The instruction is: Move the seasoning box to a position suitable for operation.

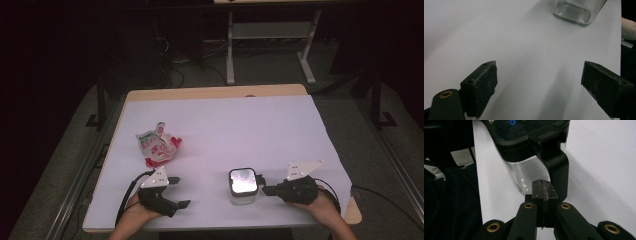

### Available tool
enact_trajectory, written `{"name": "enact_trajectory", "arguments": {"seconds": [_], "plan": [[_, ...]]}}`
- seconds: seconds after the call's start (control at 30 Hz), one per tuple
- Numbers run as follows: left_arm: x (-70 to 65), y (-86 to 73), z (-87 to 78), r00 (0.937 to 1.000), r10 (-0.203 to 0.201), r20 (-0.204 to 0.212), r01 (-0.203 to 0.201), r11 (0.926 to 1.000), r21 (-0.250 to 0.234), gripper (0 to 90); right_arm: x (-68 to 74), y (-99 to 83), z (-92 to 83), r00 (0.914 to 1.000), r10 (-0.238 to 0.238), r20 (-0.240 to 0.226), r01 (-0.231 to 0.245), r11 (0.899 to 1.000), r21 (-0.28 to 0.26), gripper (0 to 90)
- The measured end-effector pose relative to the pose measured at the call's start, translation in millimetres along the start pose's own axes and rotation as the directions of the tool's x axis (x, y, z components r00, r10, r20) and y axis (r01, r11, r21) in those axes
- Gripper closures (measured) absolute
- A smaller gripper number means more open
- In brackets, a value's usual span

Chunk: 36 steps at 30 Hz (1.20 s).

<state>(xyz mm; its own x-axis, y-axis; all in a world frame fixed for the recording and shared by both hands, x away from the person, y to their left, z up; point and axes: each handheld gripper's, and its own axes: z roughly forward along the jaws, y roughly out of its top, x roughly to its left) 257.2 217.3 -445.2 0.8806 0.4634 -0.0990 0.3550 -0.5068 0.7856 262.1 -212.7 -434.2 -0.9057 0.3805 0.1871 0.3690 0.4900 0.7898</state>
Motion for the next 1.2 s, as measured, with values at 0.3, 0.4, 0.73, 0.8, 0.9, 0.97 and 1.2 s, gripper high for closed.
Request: {"name": "enact_trajectory", "arguments": {"seconds": [0.3, 0.4, 0.73, 0.8, 0.9, 0.97, 1.2], "plan": [[-1.8, 1.2, 1.0, 1.0, 0.004, 0.002, -0.004, 1.0, -0.003, 13.1, -4.7, 0.4, -4.0, 0.9999, 0.005, 0.013, -0.005, 1.0, -0.023, 89.3], [-1.1, 1.4, -0.1, 1.0, 0.002, 0.001, -0.002, 1.0, -0.003, 13.1, -3.5, -3.4, -12.6, 0.9996, 0.011, 0.024, -0.01, 0.999, -0.041, 85.7], [-2.4, 1.9, -0.8, 0.9998, 0.019, -0.003, -0.019, 0.9998, -0.004, 13.1, -15.8, -13.3, -27.5, 0.9802, 0.063, 0.188, -0.042, 0.993, -0.11, 56.2], [-2.5, 1.5, 0.4, 0.9999, 0.015, -0.002, -0.015, 0.9999, -0.007, 13.1, -17.5, -14.8, -27.2, 0.9734, 0.071, 0.218, -0.047, 0.992, -0.116, 53.2], [-2.7, 1.6, 1.0, 0.9999, 0.015, 0.001, -0.015, 0.9999, -0.001, 13.1, -24.1, -19.4, -28.0, 0.9536, 0.099, 0.284, -0.062, 0.989, -0.136, 44.2], [-2.9, 2.1, 0.8, 0.9999, 0.017, 0.001, -0.017, 0.9999, 0.0, 13.1, -26.6, -21.1, -28.8, 0.9479, 0.113, 0.298, -0.07, 0.986, -0.15, 38.0], [-2.7, 3.0, 2.0, 0.9998, 0.014, 0.015, -0.014, 0.9999, -0.009, 13.0, -37.5, -24.9, -27.6, 0.9333, 0.157, 0.323, -0.11, 0.981, -0.158, 21.4]]}}
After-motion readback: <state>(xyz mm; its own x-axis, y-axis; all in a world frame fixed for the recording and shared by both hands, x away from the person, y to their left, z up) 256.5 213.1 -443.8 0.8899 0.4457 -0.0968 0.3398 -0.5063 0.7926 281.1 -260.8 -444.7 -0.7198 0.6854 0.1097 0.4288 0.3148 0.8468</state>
